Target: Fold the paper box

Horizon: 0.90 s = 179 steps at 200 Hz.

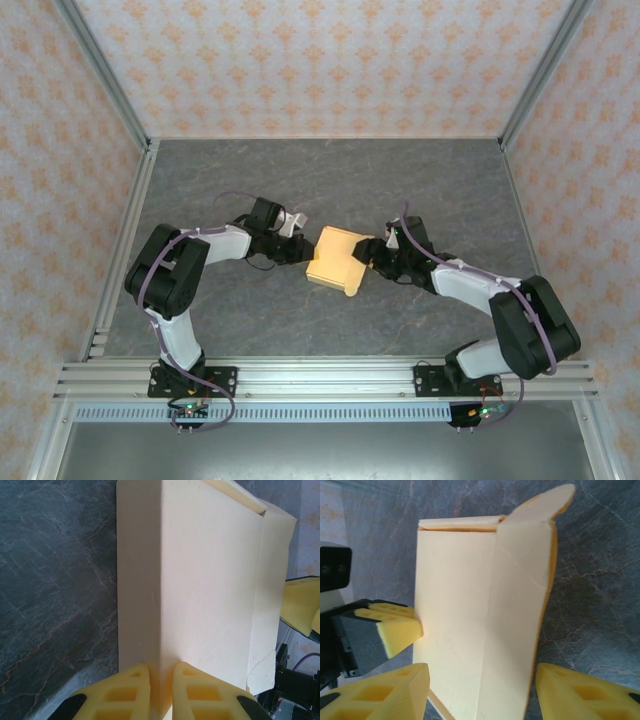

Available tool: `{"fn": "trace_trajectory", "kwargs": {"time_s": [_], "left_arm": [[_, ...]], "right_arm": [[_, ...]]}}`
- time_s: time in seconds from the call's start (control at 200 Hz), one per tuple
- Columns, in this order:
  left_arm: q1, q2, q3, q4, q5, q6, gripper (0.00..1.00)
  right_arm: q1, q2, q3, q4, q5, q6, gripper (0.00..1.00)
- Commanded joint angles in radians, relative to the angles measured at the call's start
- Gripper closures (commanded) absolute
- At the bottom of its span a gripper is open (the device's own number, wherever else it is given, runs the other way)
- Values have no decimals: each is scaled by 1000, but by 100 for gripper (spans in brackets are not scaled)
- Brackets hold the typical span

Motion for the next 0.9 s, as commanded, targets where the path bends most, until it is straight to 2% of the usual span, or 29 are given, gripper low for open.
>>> {"fn": "trace_trajectory", "kwargs": {"time_s": [0.0,0.39,0.891], "left_arm": [[19,47,-43,-40,-97,-10,87],[41,38,-66,5,-62,-44,89],[47,53,-75,24,-39,-50,90]], "right_arm": [[8,37,-13,33,-1,1,40],[7,92,-38,151,-55,55,29],[35,235,-24,356,-87,139,29]]}}
